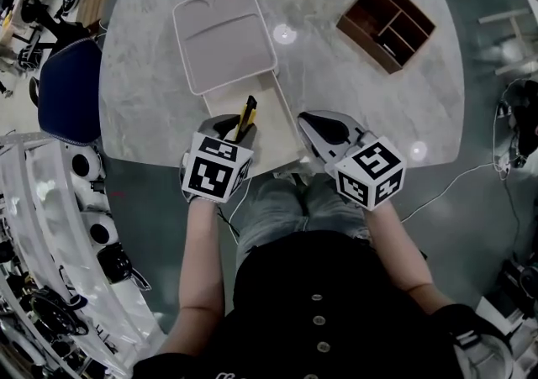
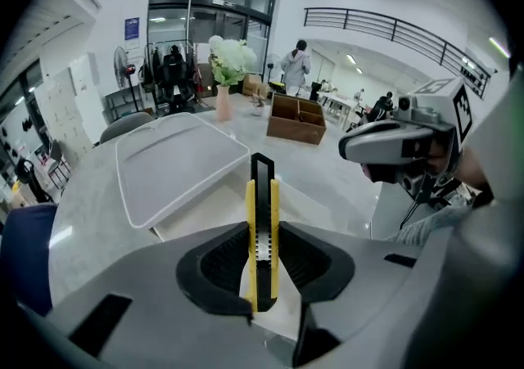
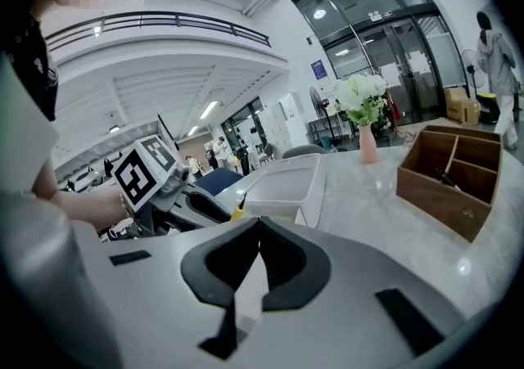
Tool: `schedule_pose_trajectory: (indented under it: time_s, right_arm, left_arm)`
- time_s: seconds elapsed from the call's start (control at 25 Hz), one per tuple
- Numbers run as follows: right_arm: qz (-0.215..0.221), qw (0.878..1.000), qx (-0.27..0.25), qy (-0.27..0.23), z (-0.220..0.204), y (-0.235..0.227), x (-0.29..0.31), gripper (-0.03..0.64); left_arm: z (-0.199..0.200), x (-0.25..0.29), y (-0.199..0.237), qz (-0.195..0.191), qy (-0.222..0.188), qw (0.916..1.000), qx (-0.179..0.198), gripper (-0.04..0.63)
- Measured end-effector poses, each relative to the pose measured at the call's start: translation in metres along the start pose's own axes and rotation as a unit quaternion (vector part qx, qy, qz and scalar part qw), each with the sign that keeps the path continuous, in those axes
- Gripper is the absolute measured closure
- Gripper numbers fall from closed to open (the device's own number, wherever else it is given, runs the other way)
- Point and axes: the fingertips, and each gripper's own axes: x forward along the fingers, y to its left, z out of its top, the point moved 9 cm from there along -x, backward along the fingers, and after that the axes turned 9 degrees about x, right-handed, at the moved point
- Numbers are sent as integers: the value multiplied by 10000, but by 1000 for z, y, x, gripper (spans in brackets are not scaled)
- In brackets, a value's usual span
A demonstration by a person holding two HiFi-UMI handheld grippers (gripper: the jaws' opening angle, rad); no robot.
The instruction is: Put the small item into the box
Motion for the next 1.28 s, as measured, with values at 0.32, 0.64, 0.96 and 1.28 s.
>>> schedule_pose_trajectory:
  time_s: [0.32,0.64,0.96,1.28]
  right_arm:
    - [11,10000,83,29,-6,-5,-1,615]
    - [-47,9998,201,-61,-6,-19,-4,615]
    - [-94,9996,253,-120,-4,-24,-5,615]
    - [-40,9995,311,-101,-6,-28,-6,615]
  left_arm:
    - [5,22,-2,-132,604,9964,581,471]
    - [13,42,-1,-279,1111,9893,904,469]
    - [20,65,5,-181,1534,9843,855,468]
    - [23,88,-1,-75,1987,9720,1248,468]
